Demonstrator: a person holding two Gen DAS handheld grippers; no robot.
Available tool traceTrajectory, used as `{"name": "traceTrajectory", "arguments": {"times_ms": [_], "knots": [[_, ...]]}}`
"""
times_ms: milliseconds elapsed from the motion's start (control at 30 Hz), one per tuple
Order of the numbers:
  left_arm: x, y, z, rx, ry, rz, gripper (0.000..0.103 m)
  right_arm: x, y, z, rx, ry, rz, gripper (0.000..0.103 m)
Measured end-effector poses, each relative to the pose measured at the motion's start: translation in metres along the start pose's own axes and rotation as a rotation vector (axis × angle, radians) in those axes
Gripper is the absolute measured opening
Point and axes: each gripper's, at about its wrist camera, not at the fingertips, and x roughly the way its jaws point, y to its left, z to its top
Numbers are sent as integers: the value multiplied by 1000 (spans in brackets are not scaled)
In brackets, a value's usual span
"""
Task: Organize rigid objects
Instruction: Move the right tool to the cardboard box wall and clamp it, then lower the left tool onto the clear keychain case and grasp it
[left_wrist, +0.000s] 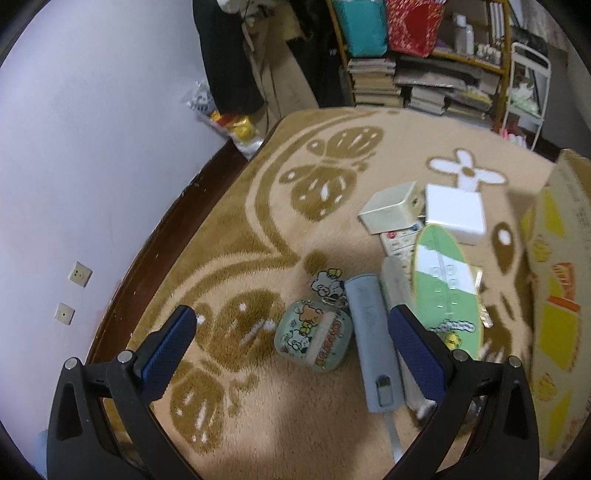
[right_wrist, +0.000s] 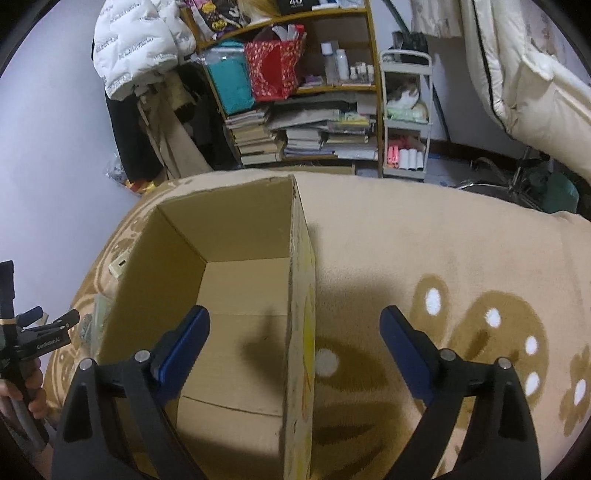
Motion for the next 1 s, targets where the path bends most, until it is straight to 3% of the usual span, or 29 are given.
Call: {"name": "traceTrajectory", "arguments": {"times_ms": [133,333,433,500,533,800,1000], "knots": [[26,8,3,-36,83,-2,103,13,-2,2,-13,20,17,95],[54,21,1,-93,174,-30,103,29,-3,2,-26,81,39,72],[59,23,0,-108,175,-48,103,33,-1,-1,-44,107,28,52],[60,23,0,-106,171,-51,103,36,-1,-2,-58,132,17,25],[60,23,-1,-109,170,-54,103,38,-1,-3,-67,146,7,22],[62,31,-5,-136,216,-123,103,39,-1,-4,-85,152,-4,11],[62,33,-8,-142,235,-149,102,38,3,-4,-106,151,-27,10]]}}
